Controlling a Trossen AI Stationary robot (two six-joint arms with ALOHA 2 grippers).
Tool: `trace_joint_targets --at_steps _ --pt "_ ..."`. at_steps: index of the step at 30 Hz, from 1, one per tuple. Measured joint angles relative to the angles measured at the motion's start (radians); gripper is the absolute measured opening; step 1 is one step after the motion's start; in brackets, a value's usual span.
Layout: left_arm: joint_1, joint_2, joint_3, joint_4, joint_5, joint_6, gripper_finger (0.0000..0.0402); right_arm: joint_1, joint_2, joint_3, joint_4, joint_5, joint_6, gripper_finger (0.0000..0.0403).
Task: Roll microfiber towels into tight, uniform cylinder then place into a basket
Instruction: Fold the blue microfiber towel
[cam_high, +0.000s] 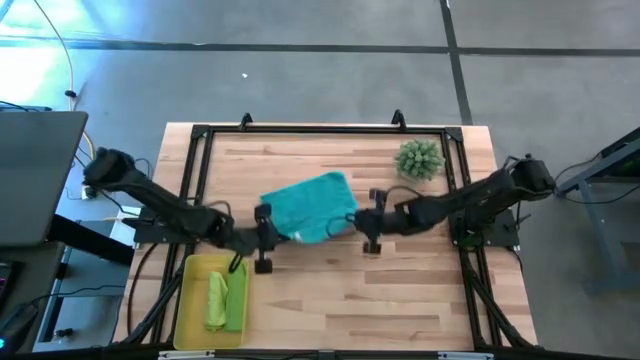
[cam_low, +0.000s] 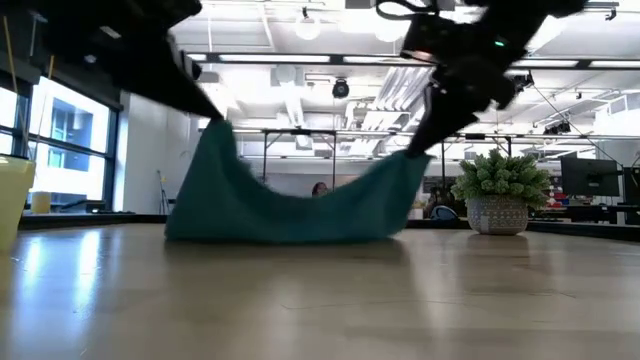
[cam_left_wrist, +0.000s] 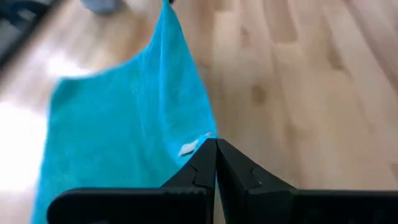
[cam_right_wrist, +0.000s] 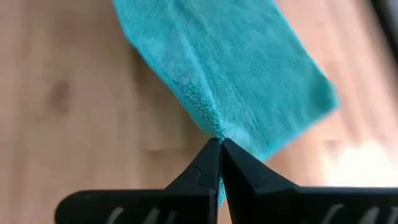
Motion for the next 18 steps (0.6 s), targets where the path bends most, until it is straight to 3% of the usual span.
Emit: trace_joint_targets --at_steps 8,18 --pt "-0.158 0.186 0.007 0.163 -0.014 -0.236 0.0 0.138 -0.001 -0.103 0.126 -0.169 0.03 0.0" --pt "-0.28 0.199 0.043 0.177 -0.282 -0.406 0.0 0.167 -0.001 -0.099 0.183 -0.212 -0.06 0.0"
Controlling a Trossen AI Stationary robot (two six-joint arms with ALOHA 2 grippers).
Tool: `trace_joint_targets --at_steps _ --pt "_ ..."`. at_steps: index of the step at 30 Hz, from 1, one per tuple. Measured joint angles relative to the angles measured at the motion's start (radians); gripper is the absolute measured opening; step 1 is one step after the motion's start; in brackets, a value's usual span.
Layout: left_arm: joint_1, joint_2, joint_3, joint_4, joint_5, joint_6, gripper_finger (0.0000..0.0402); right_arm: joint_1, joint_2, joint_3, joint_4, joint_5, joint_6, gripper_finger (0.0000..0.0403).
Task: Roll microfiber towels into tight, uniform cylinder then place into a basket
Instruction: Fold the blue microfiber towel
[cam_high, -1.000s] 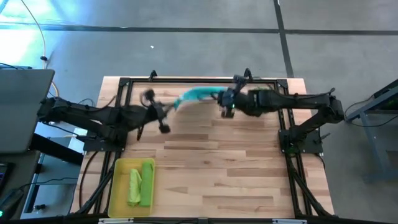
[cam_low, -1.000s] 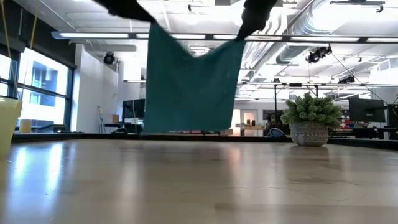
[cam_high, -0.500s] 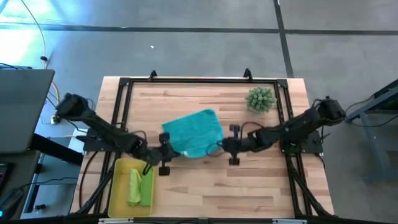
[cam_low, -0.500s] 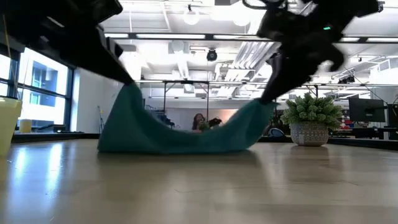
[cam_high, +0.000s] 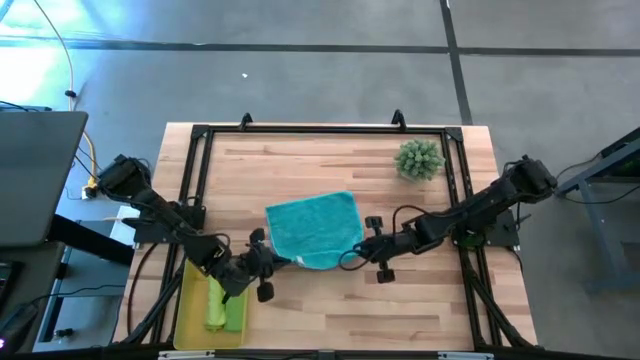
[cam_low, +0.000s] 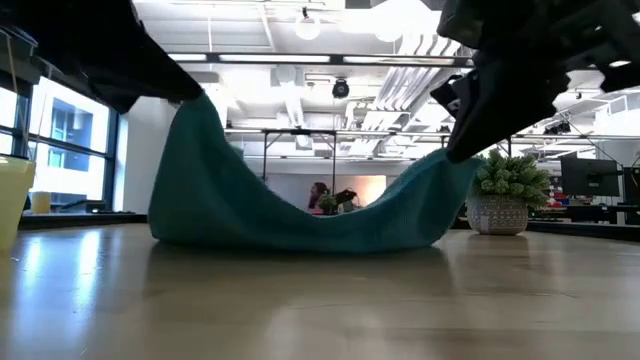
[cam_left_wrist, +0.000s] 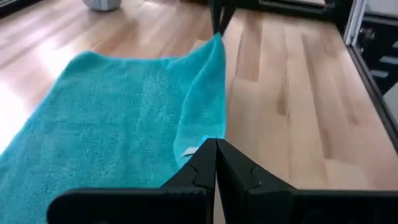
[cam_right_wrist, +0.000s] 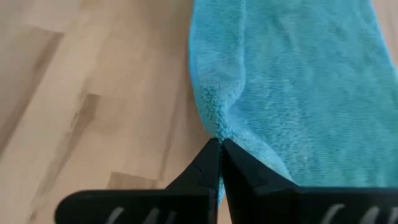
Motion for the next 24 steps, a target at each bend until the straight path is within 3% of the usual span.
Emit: trace_joint_targets --at_steps 4,11,19,24 --pt "-0.01 0.0 0.0 -0.097 -0.021 -0.088 0.0 -0.018 0.0 0.0 -0.024 0.058 -0.001 0.0" --pt "0.015 0.0 0.0 -0.321 -0.216 -0.346 0.0 -0.09 0.0 0.0 -0.03 0.176 -0.109 0.0" --pt "0.101 0.0 0.0 -0.404 -0.199 -0.38 0.0 -0.186 0.002 0.001 0.01 0.175 -0.303 0.0" --pt "0.147 0.0 -0.001 -0.47 -0.121 -0.441 0.0 -0.258 0.004 0.001 -0.038 0.161 -0.413 0.0"
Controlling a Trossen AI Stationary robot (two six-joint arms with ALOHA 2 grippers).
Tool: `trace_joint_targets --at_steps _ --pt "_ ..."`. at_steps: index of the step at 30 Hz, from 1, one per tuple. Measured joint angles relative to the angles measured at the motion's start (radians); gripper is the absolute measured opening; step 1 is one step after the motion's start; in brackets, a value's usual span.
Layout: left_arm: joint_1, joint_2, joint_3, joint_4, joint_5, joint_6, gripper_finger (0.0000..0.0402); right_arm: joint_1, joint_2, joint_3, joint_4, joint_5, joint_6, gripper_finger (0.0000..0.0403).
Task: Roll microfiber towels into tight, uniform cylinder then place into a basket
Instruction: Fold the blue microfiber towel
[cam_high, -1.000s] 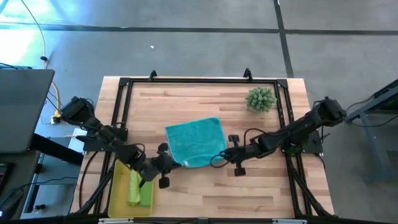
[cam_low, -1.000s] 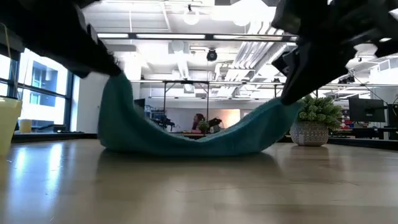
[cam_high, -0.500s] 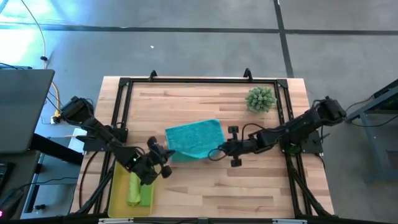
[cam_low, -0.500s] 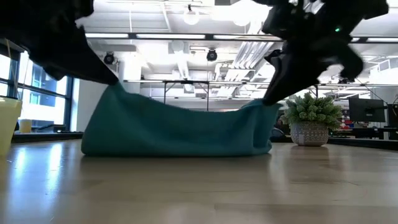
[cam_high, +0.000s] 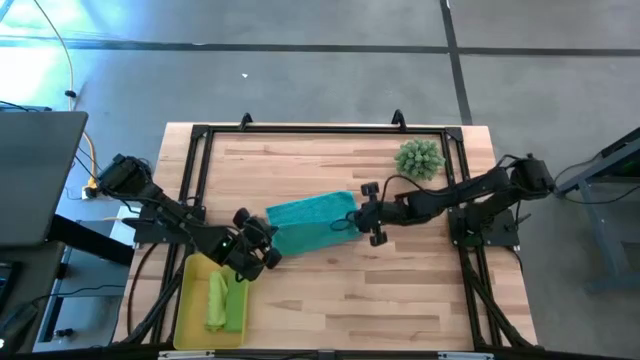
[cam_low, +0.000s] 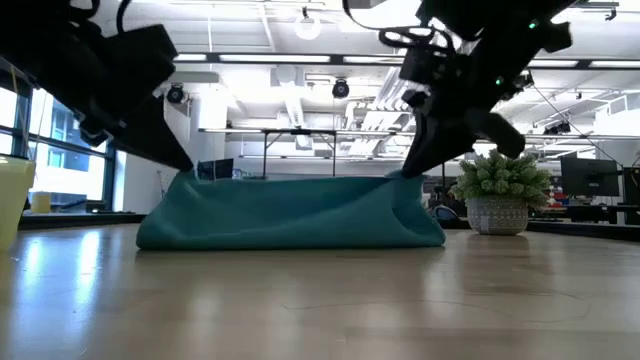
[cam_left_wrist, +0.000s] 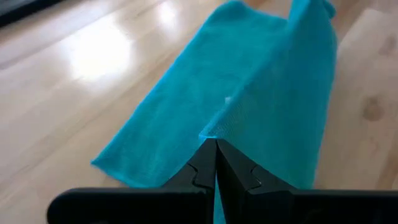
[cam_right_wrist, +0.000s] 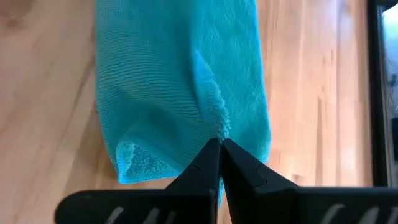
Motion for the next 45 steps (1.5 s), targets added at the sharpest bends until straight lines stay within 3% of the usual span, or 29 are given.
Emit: trace_joint_targets --at_steps 7,13,18,31,38,45 --pt "0.027 0.0 0.0 -0.032 -0.005 -0.033 0.0 -0.071 0.001 0.0 0.018 -0.125 -0.137 0.0" --pt "0.034 0.0 0.0 -0.032 0.059 -0.037 0.0 -0.107 0.002 0.0 0.069 -0.218 -0.264 0.0" --pt "0.035 0.0 0.0 -0.037 0.045 -0.042 0.0 -0.146 0.044 0.001 0.102 -0.298 -0.221 0.0" --pt "0.133 0.0 0.0 -0.143 0.033 -0.032 0.0 -0.227 0.113 0.001 0.206 -0.277 -0.196 0.0" --pt "0.142 0.0 0.0 -0.144 -0.041 -0.009 0.0 -0.232 0.113 0.106 0.044 -0.277 -0.137 0.0" --pt "0.192 0.0 0.0 -0.151 -0.04 0.001 0.0 -0.286 0.162 0.152 -0.003 -0.278 -0.14 0.0"
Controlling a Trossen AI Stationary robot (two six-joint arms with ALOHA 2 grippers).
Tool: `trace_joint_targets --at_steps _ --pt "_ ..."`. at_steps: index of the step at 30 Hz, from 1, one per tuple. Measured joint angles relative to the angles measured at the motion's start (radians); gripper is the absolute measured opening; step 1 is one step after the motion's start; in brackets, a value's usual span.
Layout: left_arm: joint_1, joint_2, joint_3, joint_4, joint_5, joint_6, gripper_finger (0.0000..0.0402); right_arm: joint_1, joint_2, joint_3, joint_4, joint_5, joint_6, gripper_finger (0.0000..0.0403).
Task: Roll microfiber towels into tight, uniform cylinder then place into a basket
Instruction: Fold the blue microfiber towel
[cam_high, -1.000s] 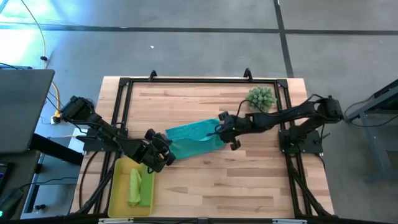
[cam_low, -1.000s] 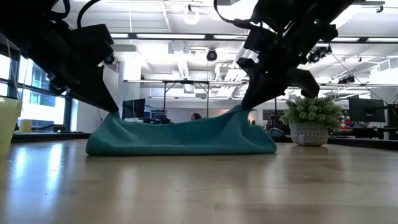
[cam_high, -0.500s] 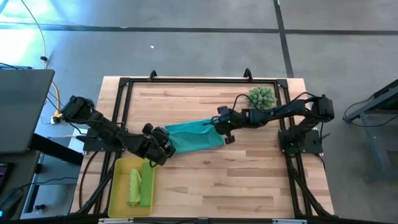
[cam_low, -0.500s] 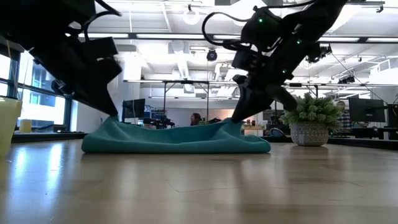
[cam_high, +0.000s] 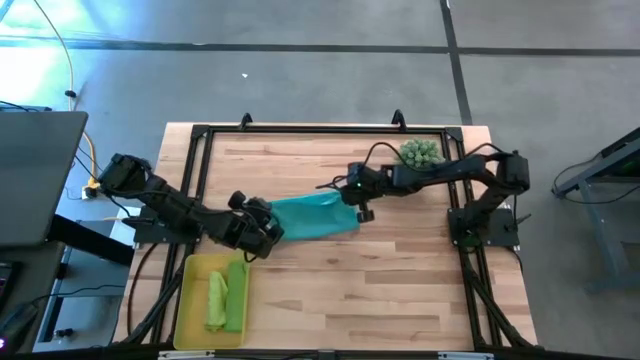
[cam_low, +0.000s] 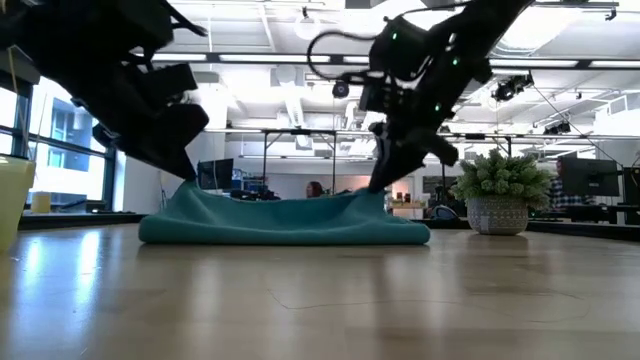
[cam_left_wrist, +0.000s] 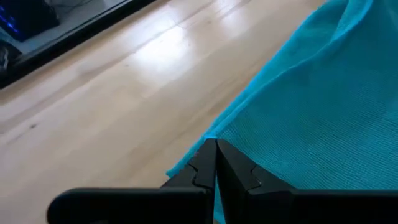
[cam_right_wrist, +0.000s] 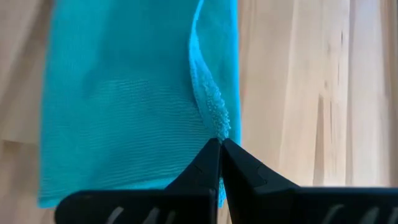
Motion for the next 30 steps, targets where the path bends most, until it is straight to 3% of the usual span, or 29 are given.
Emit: trace_joint_targets --at_steps 12,27,30 --pt "0.101 0.0 0.0 0.002 0.046 0.126 0.0 -0.048 0.049 0.0 0.023 0.0 -0.026 0.0" --pt "0.115 0.0 0.0 0.001 0.05 0.169 0.0 -0.056 0.049 0.0 0.049 -0.015 -0.075 0.0" --pt "0.104 0.0 0.0 0.001 0.023 0.168 0.0 -0.056 0.049 0.01 0.043 0.023 -0.075 0.0"
